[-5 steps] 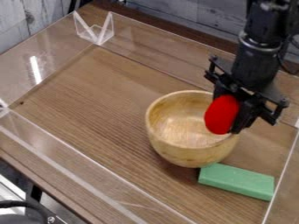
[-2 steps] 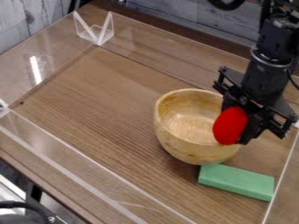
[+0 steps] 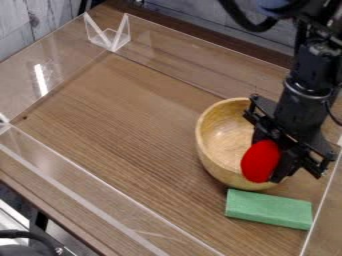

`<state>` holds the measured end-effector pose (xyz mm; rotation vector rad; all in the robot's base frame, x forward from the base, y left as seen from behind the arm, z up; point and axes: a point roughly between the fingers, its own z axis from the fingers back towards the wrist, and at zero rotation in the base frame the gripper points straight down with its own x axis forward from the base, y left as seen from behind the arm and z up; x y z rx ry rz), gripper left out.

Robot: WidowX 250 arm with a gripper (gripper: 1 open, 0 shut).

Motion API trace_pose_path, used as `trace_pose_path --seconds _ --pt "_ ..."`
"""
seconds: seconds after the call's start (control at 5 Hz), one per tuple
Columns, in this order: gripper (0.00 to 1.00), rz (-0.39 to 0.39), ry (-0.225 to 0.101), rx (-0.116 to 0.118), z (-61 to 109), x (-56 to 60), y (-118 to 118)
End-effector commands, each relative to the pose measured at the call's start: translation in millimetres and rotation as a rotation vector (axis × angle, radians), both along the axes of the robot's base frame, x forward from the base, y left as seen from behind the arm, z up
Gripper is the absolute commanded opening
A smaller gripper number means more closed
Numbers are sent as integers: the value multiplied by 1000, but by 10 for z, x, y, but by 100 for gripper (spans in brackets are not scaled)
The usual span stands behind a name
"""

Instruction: Move the red object to the right side of the table

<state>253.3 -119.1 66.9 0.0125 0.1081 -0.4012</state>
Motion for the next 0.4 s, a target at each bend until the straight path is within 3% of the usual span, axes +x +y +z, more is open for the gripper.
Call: trace_pose_path --seconds 0.0,0.2 --pt "0 17 -52 -6 236 -17 148" --pt "0 32 -59 7 343 -76 283"
